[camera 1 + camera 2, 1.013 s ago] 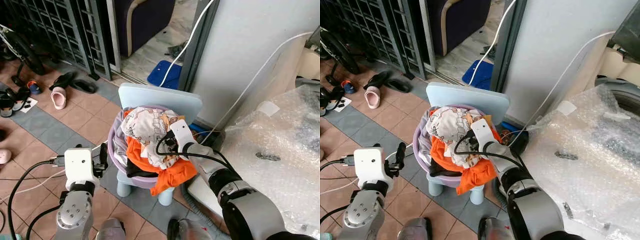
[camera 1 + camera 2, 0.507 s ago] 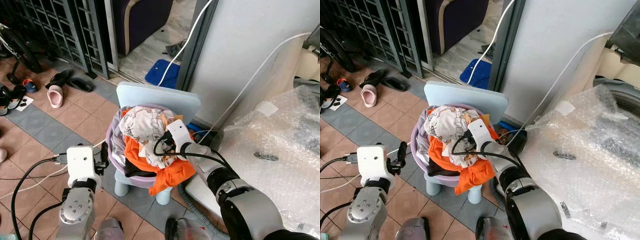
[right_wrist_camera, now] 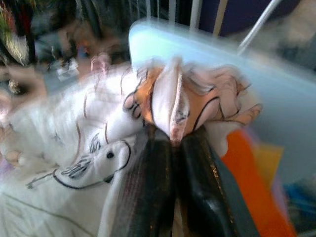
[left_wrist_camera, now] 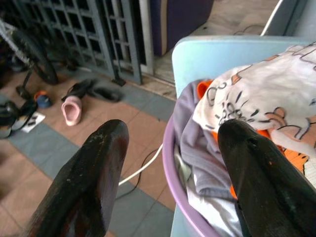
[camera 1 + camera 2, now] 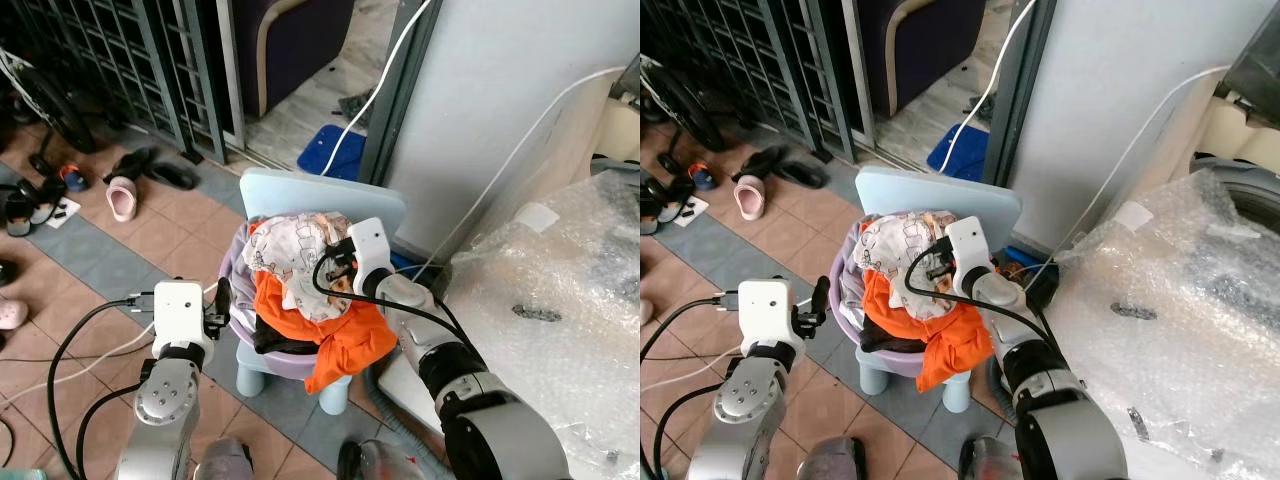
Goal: Clothes washing
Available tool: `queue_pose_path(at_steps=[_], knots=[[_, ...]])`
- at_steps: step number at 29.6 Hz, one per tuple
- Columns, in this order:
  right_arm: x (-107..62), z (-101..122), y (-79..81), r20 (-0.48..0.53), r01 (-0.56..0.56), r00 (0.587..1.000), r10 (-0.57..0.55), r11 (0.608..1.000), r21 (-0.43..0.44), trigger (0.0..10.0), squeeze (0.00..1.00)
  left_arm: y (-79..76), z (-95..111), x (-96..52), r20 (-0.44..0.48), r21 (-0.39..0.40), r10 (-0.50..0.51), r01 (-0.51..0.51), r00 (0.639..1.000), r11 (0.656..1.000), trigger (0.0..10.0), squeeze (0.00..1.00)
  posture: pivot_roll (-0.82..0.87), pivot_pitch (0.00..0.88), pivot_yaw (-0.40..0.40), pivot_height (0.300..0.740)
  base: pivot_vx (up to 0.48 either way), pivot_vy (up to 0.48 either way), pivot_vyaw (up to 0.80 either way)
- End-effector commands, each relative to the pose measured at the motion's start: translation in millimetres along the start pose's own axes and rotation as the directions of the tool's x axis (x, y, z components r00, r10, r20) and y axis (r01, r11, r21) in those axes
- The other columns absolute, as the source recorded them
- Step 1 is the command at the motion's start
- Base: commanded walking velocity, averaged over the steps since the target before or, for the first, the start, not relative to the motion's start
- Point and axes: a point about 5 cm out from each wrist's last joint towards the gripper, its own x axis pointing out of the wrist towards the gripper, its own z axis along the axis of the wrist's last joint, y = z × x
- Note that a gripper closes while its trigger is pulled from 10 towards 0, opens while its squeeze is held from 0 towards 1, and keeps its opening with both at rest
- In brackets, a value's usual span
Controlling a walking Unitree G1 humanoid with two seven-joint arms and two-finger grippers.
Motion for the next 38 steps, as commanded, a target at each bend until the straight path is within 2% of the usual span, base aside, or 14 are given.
queue_pose_path(at_steps=[1,2,4,7,10,12,13,14,15,18,23,28,32,38], knots=[[-13.8,17,-1.6,0.127,0.016,0.992,-0.016,1.000,-0.005,0.0,0.00,-5.1,4,8.7,0.024,0.001,-0.027,0.027,0.999,1.000,10.0,0.00,0.02,0.000,0.030,0.740,0.000,0.000,0.00],[-13.8,17,-1.6,0.127,0.016,0.992,-0.016,1.000,-0.005,0.0,0.00,-5.1,4,8.7,0.024,0.001,-0.027,0.027,0.999,1.000,10.0,0.00,0.02,0.000,0.030,0.740,0.000,0.000,0.00],[-32.9,39,-0.1,0.259,0.064,0.964,-0.051,0.997,-0.040,0.0,0.00,-7.1,8,16.9,0.048,0.007,-0.032,0.032,0.998,0.999,10.0,0.00,-0.01,0.000,0.059,0.740,0.000,0.000,0.00],[-51.6,63,2.0,0.367,0.104,0.926,-0.087,0.994,-0.029,0.0,0.00,-9.0,13,21.9,0.075,0.010,-0.029,0.029,0.997,1.000,10.0,0.00,-0.03,0.000,0.071,0.740,0.000,0.000,0.00],[-68.9,75,2.4,0.423,0.148,0.899,-0.111,0.988,-0.054,0.0,0.00,-11.8,16,25.0,0.095,0.020,-0.032,0.030,0.995,0.999,10.0,0.00,-0.04,0.000,0.072,0.740,0.000,0.000,0.00],[-75.3,74,-1.6,0.423,0.188,0.891,-0.162,0.982,-0.019,0.0,0.00,-13.0,15,26.5,0.099,0.026,-0.030,0.027,0.995,0.999,10.0,0.00,-0.04,0.000,0.072,0.740,0.000,0.000,0.00],[-78.2,73,-4.7,0.417,0.225,0.887,-0.200,0.974,-0.010,7.5,0.00,-13.8,16,27.9,0.107,0.022,-0.030,0.028,0.994,0.999,10.0,0.00,-0.05,0.000,0.076,0.740,0.000,0.000,0.00],[-81.0,73,-6.5,0.411,0.251,0.883,-0.227,0.968,-0.006,7.5,0.00,-14.3,17,29.0,0.113,0.019,-0.030,0.028,0.993,0.999,10.0,0.00,-0.05,0.000,0.076,0.740,0.000,0.000,0.00],[-83.4,71,-11.6,0.393,0.303,0.878,-0.272,0.953,-0.016,10.0,0.00,-16.0,20,31.7,0.124,0.008,-0.034,0.033,0.992,0.999,10.0,0.00,-0.06,0.000,0.083,0.740,0.000,0.000,0.00],[-82.2,77,-20.7,0.401,0.395,0.857,-0.323,0.912,-0.109,10.0,0.00,-18.5,26,36.3,0.153,0.005,-0.039,0.039,0.987,0.999,10.0,0.00,-0.06,0.000,0.088,0.740,0.000,-0.263,-0.62],[-74.3,111,-35.9,0.499,0.524,0.779,-0.380,0.832,-0.183,10.0,0.00,-17.1,35,43.2,0.185,-0.030,-0.017,0.023,0.983,0.999,10.0,0.00,-0.07,0.000,0.099,0.740,0.000,-0.480,-0.77],[-72.7,121,-49.1,0.525,0.576,0.741,-0.419,0.798,-0.176,10.0,0.00,-17.5,33,41.4,0.182,-0.033,-0.012,0.018,0.983,0.999,10.0,0.00,-0.06,0.000,0.094,0.740,0.000,-0.480,-0.76],[-68.4,126,-59.3,0.523,0.590,0.728,-0.443,0.793,-0.151,10.0,0.00,-18.8,30,39.3,0.175,-0.036,-0.009,0.016,0.984,0.999,10.0,0.00,-0.05,0.000,0.087,0.740,0.000,-0.468,-0.76],[-51.6,137,-61.4,0.526,0.545,0.757,-0.387,0.819,-0.182,10.0,0.00,-18.5,31,40.4,0.175,-0.055,0.007,0.003,0.985,0.998,10.0,0.00,-0.05,0.000,0.082,0.740,0.000,-0.230,-0.19]])
